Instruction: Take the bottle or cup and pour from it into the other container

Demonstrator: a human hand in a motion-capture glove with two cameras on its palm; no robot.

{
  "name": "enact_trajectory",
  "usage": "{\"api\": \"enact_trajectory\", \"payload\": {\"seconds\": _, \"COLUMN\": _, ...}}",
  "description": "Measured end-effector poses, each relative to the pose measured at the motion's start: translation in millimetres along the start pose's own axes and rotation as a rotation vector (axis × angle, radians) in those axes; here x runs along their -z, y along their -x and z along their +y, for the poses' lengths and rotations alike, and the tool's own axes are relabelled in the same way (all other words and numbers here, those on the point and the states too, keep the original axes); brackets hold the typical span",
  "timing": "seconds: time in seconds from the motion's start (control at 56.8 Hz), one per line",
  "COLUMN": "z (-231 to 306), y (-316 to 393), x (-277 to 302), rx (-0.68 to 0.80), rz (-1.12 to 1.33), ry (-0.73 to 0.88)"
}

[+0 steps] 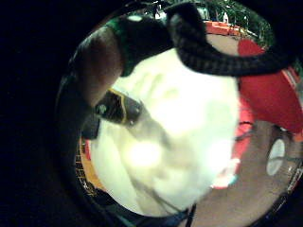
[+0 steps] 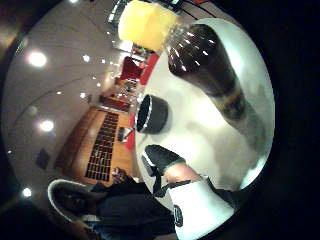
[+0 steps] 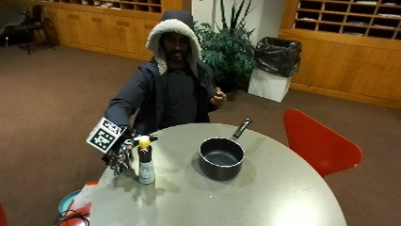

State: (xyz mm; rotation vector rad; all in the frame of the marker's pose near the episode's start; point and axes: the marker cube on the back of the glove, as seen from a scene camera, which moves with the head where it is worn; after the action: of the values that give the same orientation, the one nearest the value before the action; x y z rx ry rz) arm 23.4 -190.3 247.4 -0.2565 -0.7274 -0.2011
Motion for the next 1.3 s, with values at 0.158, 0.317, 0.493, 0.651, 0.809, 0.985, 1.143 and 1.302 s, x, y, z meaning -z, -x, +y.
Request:
{"api": "enact_trajectory", "payload": {"seconds": 0.158, "z": -29, "y": -2, "x": -34, "rx": -0.012, "rz": -0.178, "ry": -0.085}}
{"api": "enact_trajectory", "payload": {"seconds": 0.317, "z": -47, "y": -4, "x": -51, "rx": -0.062, "rz": -0.398, "ry": -0.153}}
{"api": "enact_trajectory", "payload": {"seconds": 0.493, "z": -50, "y": -6, "x": -54, "rx": -0.02, "rz": -0.416, "ry": -0.184}}
{"api": "enact_trajectory", "payload": {"seconds": 0.651, "z": -44, "y": 1, "x": -53, "rx": 0.015, "rz": -0.365, "ry": -0.188}}
{"api": "enact_trajectory", "payload": {"seconds": 0.809, "z": -38, "y": 46, "x": -40, "rx": 0.116, "rz": -0.273, "ry": -0.172}}
{"api": "enact_trajectory", "payload": {"seconds": 0.985, "z": -37, "y": 135, "x": -25, "rx": 0.224, "rz": 0.14, "ry": -0.011}}
{"api": "enact_trajectory", "payload": {"seconds": 1.143, "z": -42, "y": 192, "x": -43, "rx": 0.305, "rz": 0.569, "ry": 0.027}}
{"api": "enact_trajectory", "payload": {"seconds": 1.302, "z": -44, "y": 225, "x": -70, "rx": 0.379, "rz": 0.865, "ry": 0.114}}
